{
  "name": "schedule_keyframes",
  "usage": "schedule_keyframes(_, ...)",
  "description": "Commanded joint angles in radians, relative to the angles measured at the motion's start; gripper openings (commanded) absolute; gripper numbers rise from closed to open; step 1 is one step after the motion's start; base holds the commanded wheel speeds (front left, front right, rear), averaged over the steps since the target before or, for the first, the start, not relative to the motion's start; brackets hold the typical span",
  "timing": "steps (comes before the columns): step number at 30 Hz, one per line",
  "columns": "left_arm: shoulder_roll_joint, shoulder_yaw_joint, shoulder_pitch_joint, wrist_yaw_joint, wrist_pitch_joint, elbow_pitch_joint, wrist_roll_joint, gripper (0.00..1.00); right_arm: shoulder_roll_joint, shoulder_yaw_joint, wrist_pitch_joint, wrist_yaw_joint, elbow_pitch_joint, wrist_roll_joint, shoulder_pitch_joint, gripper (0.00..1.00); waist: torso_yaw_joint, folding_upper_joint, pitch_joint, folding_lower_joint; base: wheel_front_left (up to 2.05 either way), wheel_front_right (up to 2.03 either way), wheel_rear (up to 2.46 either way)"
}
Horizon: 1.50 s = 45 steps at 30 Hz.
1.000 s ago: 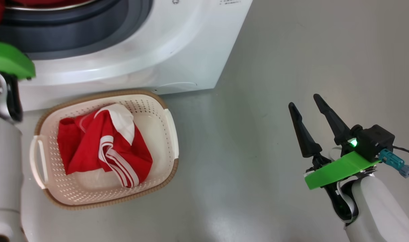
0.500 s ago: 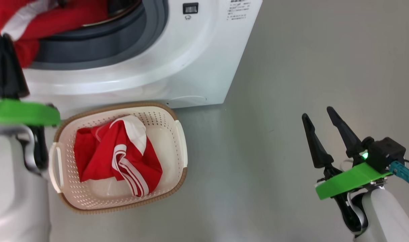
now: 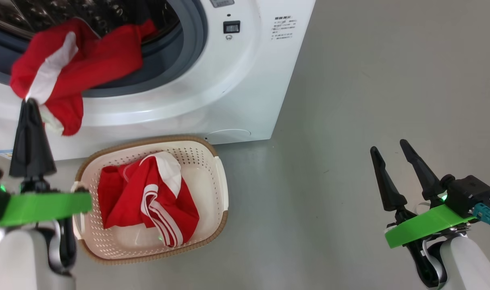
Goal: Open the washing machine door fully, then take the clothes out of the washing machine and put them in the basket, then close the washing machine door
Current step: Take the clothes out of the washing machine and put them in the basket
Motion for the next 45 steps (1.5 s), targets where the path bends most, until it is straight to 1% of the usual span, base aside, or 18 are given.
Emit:
schedule_keyframes(1,0.019,0.038,0.042,-0.003,-0.008,-0.073,0.006,0.00,-0.012,0.015,-0.012,0.002,-0.026,-0.011,0.023,1.00,0.000,0.0000,-0.006,0.0000,0.00,0.00,0.00)
schedule_keyframes(8,0.002,0.029,0.146,0.010,-0.008,-0.222,0.004,0.00,-0.017,0.002,-0.012,0.002,-0.032,-0.010,0.027,1.00,0.006,0.0000,-0.007,0.0000,0.00,0.00,0.00)
schedule_keyframes(10,-0.003,0.016,0.191,0.022,-0.008,-0.301,0.009,0.00,-0.021,0.000,-0.012,0.002,-0.034,-0.010,0.027,1.00,0.008,0.0000,-0.005,0.0000,0.00,0.00,0.00)
schedule_keyframes(16,-0.008,-0.025,0.275,0.056,-0.008,-0.431,0.018,0.00,-0.027,-0.005,-0.012,0.002,-0.038,-0.009,0.027,1.00,0.011,0.0000,0.001,0.0000,0.00,0.00,0.00)
schedule_keyframes(19,-0.009,-0.050,0.302,0.068,-0.007,-0.462,0.028,0.00,-0.029,-0.006,-0.012,0.002,-0.040,-0.010,0.025,1.00,0.013,0.0000,0.008,0.0000,0.00,0.00,0.00)
schedule_keyframes(22,-0.010,-0.068,0.311,0.071,-0.003,-0.435,0.019,0.00,-0.027,-0.002,-0.012,0.002,-0.041,-0.012,0.020,1.00,0.010,0.0000,0.016,0.0000,0.00,0.00,0.00)
schedule_keyframes(25,-0.010,-0.084,0.311,0.072,-0.003,-0.370,0.015,0.00,-0.025,0.004,-0.012,0.002,-0.041,-0.012,0.012,1.00,0.005,0.0000,0.024,0.0000,0.00,0.00,0.00)
schedule_keyframes(27,-0.010,-0.094,0.308,0.074,-0.003,-0.302,0.015,0.00,-0.023,0.006,-0.012,0.002,-0.041,-0.012,0.007,1.00,-0.001,0.0000,0.030,0.0000,0.00,0.00,0.00)
schedule_keyframes(32,-0.010,-0.103,0.264,0.068,-0.006,-0.085,0.005,0.00,-0.018,0.009,-0.012,0.002,-0.042,-0.013,-0.001,1.00,-0.013,0.0000,0.049,0.0000,0.00,0.00,0.00)
schedule_keyframes(35,-0.003,-0.108,0.218,0.063,-0.007,0.061,0.020,0.00,-0.013,0.011,-0.012,0.002,-0.045,-0.014,-0.005,1.00,-0.021,0.0000,0.064,0.0000,0.00,0.00,0.00)
schedule_keyframes(45,0.014,-0.112,0.018,0.022,-0.008,0.463,0.056,0.00,-0.002,0.012,-0.012,0.002,-0.049,-0.014,-0.037,1.00,-0.047,0.0000,0.124,0.0000,0.00,0.00,0.00)
